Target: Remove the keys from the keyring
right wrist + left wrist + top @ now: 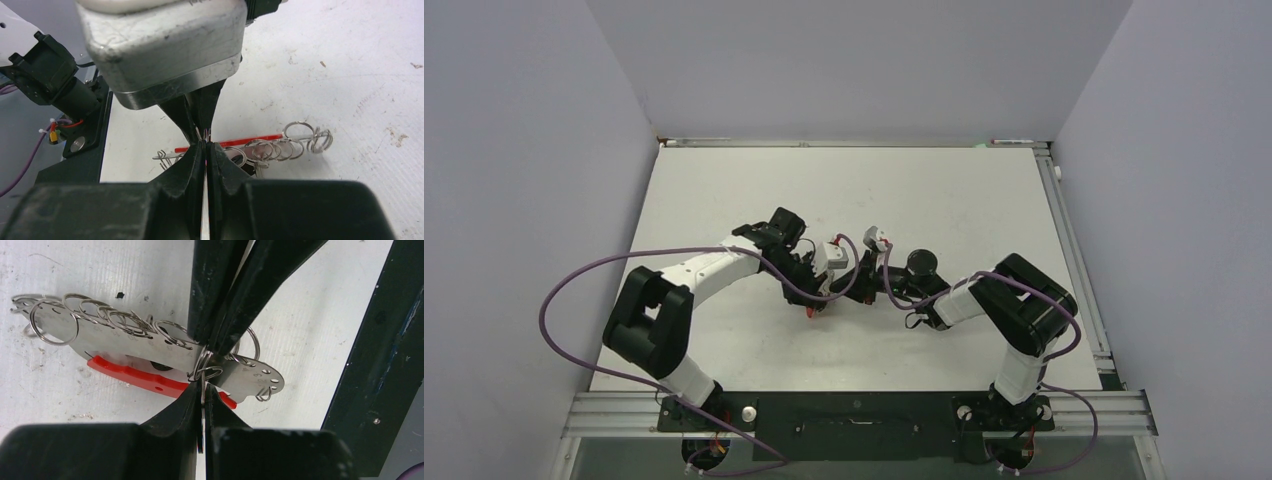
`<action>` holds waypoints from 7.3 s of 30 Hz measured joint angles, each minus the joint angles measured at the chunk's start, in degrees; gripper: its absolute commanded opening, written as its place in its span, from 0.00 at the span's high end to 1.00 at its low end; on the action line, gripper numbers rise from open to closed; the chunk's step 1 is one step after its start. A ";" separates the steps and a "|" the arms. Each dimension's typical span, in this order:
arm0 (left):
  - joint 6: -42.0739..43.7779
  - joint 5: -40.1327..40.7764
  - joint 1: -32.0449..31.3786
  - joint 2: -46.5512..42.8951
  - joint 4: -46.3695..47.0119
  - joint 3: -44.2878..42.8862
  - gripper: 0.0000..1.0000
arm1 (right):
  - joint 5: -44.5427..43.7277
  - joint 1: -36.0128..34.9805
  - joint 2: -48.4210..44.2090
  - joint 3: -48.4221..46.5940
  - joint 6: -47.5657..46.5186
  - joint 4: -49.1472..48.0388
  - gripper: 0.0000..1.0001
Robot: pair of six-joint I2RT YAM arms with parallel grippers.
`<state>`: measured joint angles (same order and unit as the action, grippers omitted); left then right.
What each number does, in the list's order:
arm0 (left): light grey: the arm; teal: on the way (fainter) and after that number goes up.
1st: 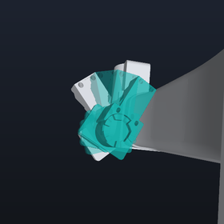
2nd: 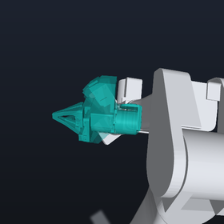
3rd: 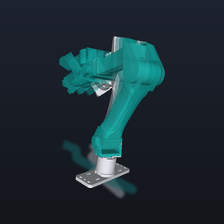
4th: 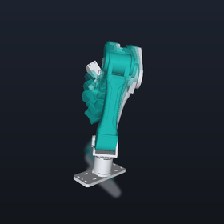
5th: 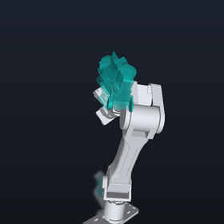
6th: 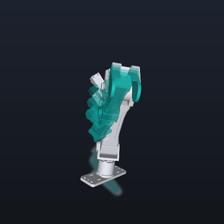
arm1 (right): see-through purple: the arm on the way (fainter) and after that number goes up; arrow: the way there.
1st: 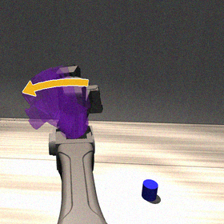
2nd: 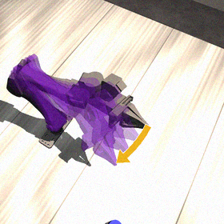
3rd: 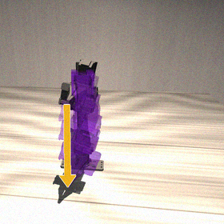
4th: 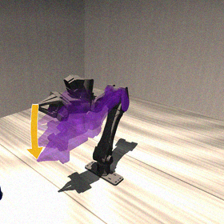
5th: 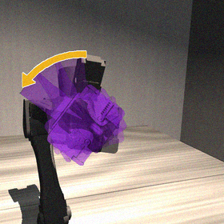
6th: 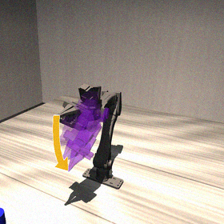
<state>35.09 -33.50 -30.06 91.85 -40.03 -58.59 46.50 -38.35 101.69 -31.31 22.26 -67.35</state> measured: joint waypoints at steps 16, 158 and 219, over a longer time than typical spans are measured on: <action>-1.38 -1.31 1.79 -8.92 1.81 3.85 0.67 | 2.84 0.02 -0.02 2.38 -2.54 -10.67 0.95; 12.13 -1.29 -6.64 -19.58 25.11 20.06 1.00 | 10.25 -2.97 -4.74 -16.79 -33.90 55.69 0.62; -2.93 -11.02 3.54 -17.31 35.12 20.06 0.89 | 14.21 0.04 -4.72 -14.97 -30.93 44.78 0.95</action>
<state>32.16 -44.51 -26.52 74.54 -4.91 -38.52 60.71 -38.30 96.97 -46.28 -8.67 -22.57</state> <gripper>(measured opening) 0.141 0.064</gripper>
